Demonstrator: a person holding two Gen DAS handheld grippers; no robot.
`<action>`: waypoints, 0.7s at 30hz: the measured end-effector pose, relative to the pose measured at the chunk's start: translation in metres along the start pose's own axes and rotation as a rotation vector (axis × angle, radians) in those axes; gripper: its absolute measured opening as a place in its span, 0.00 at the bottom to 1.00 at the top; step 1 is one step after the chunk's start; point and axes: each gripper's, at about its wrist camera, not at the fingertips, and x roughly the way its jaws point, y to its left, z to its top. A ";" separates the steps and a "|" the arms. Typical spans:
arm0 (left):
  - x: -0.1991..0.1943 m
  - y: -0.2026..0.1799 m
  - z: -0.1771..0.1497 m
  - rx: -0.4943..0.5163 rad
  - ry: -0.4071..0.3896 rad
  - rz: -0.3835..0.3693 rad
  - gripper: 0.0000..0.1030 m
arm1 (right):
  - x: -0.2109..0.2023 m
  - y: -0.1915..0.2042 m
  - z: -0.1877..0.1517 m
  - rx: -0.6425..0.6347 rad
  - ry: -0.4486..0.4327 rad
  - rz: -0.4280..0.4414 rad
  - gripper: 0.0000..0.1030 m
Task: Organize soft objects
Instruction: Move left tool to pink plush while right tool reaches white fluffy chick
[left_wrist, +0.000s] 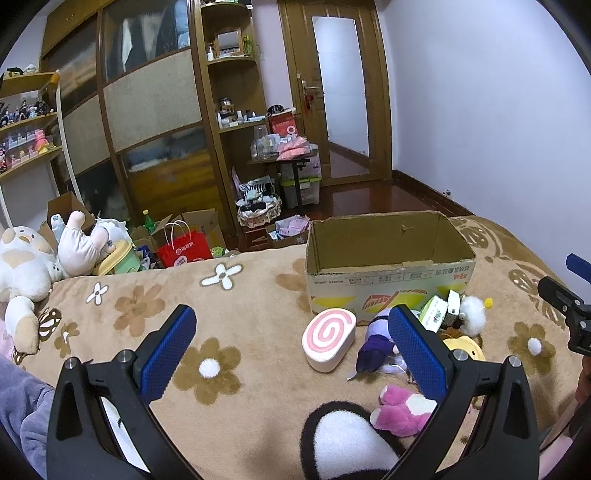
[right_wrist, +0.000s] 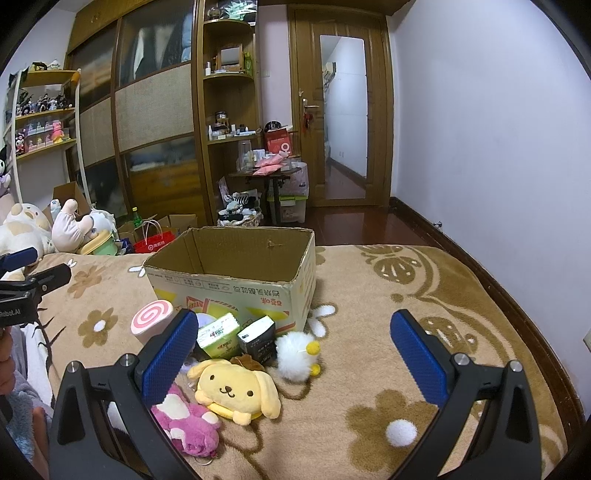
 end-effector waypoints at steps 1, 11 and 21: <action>0.001 0.000 0.000 0.002 0.005 -0.002 0.99 | 0.000 0.000 0.000 0.000 0.001 0.000 1.00; 0.009 -0.003 0.007 0.002 0.038 -0.018 0.99 | 0.003 0.004 -0.007 -0.002 0.024 -0.003 1.00; 0.022 -0.004 0.012 -0.079 0.115 -0.052 0.99 | 0.031 -0.005 -0.003 0.047 0.118 0.018 1.00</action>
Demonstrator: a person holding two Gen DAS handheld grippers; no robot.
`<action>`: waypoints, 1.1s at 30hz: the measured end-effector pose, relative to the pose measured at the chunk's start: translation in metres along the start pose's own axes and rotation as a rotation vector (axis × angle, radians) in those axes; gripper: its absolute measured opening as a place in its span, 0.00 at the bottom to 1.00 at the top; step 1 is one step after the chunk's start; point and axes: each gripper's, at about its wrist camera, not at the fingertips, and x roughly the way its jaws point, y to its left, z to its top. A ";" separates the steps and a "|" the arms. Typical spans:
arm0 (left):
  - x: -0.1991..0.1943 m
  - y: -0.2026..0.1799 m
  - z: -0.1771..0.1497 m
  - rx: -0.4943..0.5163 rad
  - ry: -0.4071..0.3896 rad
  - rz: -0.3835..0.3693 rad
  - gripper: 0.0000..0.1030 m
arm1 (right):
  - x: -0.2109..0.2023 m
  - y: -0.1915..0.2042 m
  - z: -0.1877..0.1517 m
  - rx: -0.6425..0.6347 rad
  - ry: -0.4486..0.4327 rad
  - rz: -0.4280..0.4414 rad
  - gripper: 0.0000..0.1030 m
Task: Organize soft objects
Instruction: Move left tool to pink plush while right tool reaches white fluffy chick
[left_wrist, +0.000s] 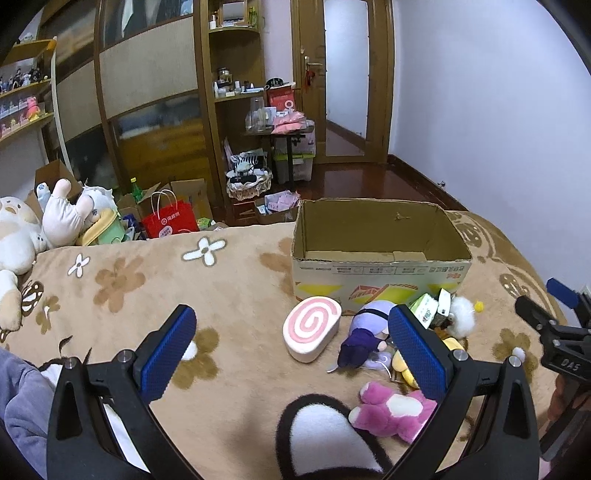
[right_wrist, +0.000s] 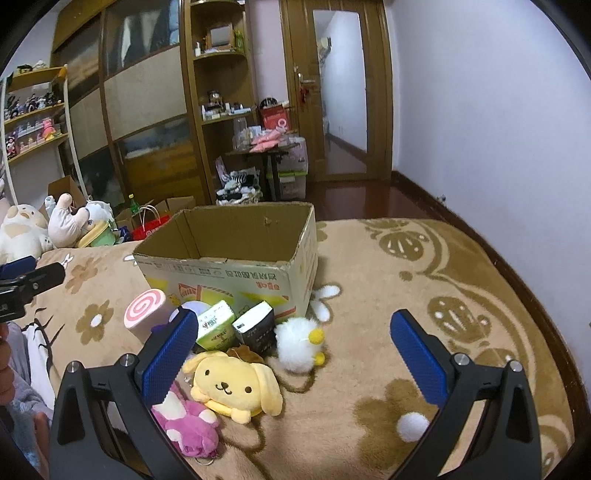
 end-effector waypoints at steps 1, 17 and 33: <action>0.001 -0.002 0.001 -0.005 0.009 -0.007 0.99 | 0.003 -0.001 0.000 0.005 0.008 0.003 1.00; 0.042 -0.048 -0.023 0.057 0.188 -0.122 0.99 | 0.061 -0.004 -0.005 0.027 0.174 0.023 1.00; 0.070 -0.079 -0.051 0.123 0.361 -0.231 0.99 | 0.095 -0.020 -0.019 0.087 0.324 0.039 1.00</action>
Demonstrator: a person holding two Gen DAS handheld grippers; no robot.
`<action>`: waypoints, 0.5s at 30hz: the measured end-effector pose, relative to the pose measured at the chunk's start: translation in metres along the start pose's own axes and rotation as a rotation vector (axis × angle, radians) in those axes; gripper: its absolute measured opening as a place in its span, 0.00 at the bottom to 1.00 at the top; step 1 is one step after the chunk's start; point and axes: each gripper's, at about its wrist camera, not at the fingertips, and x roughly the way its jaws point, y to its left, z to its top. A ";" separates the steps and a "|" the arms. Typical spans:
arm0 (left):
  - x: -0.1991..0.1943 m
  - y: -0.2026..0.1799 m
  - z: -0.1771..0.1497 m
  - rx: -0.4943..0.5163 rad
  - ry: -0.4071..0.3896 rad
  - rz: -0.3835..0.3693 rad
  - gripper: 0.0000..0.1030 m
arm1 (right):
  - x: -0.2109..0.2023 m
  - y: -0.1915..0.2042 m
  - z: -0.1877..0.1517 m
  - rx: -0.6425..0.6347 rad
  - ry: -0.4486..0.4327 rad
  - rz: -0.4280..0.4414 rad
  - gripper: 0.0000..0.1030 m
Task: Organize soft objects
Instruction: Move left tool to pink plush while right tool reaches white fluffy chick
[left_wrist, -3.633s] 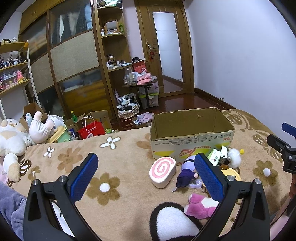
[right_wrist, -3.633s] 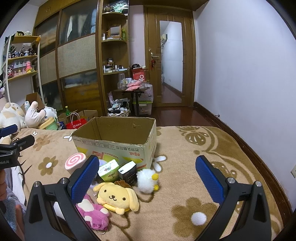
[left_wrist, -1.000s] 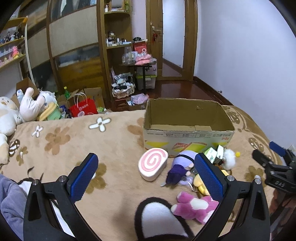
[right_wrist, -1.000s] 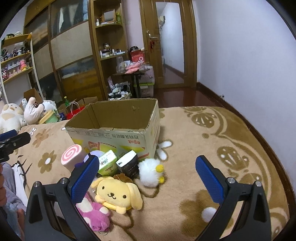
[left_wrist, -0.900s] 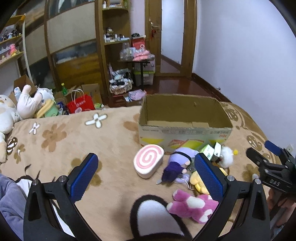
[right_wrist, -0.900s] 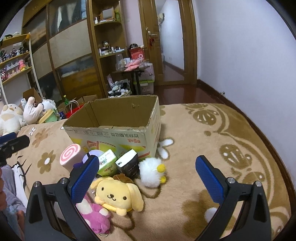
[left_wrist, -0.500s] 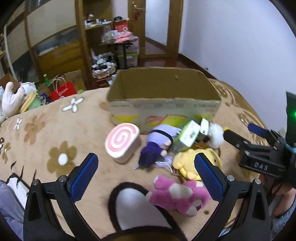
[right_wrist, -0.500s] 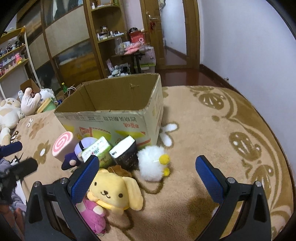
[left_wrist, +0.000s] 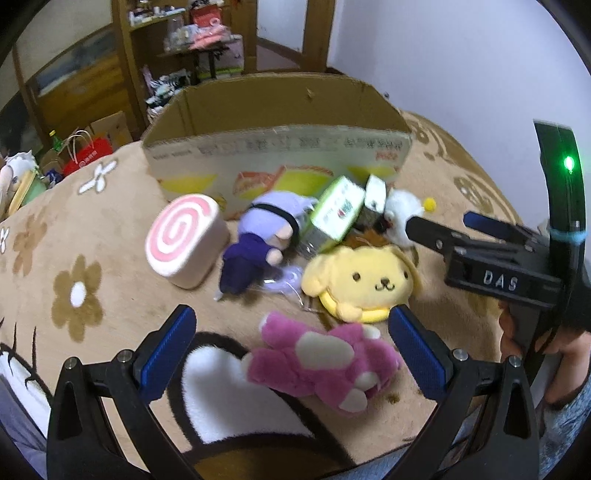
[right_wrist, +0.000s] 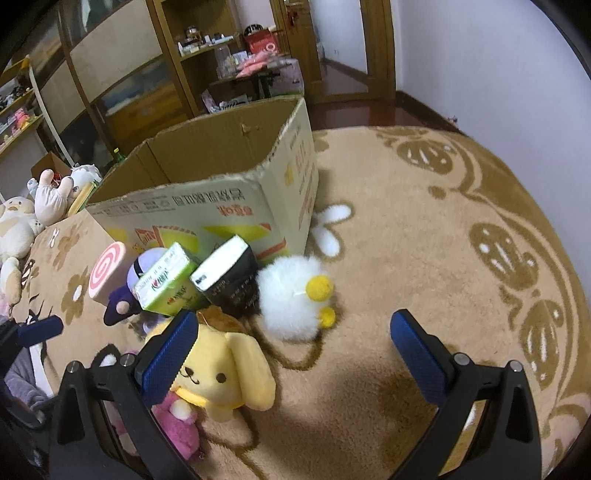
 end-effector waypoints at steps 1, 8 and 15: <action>0.003 -0.002 -0.001 0.011 0.016 -0.004 0.99 | 0.003 0.000 0.000 0.001 0.011 -0.001 1.00; 0.015 -0.013 -0.008 0.042 0.075 -0.044 0.99 | 0.013 -0.003 -0.003 0.004 0.055 0.015 1.00; 0.028 -0.027 -0.013 0.082 0.127 -0.059 0.99 | 0.024 -0.008 -0.001 0.015 0.080 0.008 0.97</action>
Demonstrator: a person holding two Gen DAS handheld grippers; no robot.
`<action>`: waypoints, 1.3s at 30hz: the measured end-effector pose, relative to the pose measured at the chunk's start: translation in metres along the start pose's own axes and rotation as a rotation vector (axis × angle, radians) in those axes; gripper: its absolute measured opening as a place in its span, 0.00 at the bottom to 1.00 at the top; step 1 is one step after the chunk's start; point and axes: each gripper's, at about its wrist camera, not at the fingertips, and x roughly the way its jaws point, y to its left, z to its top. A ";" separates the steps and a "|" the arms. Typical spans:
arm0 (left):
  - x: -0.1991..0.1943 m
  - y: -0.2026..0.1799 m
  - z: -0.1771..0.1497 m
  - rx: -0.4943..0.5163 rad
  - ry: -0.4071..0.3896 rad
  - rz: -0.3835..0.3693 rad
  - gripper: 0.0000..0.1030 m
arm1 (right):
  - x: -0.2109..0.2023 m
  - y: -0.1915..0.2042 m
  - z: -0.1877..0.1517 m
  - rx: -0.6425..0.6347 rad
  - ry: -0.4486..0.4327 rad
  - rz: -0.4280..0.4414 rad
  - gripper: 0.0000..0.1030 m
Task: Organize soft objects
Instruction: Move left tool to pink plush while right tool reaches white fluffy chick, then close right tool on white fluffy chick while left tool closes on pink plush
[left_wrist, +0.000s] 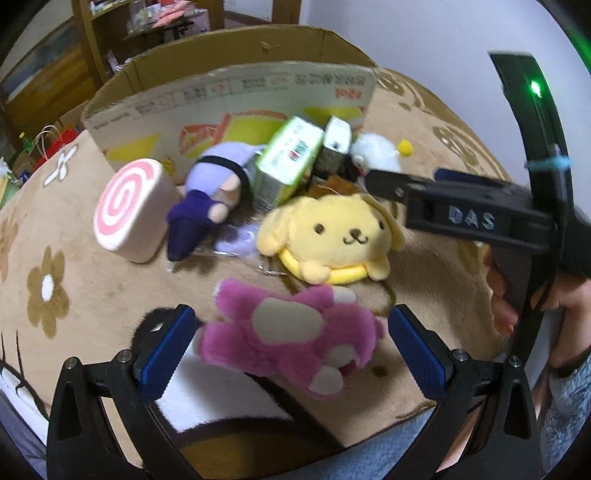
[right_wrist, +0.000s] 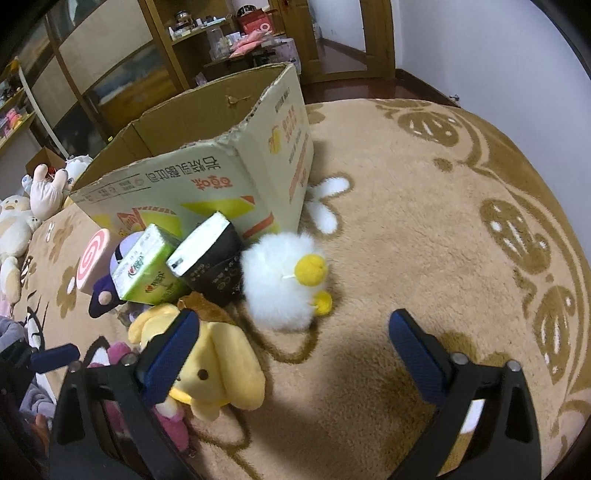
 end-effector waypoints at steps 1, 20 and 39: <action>0.003 -0.003 -0.001 0.006 0.007 0.007 0.99 | 0.001 0.000 0.000 -0.003 0.005 0.001 0.96; 0.051 -0.013 0.007 0.002 0.113 0.015 1.00 | 0.030 0.003 0.016 -0.044 0.040 0.011 0.40; 0.034 -0.002 0.012 -0.060 0.049 -0.049 0.67 | -0.005 -0.001 0.005 0.001 -0.026 0.046 0.28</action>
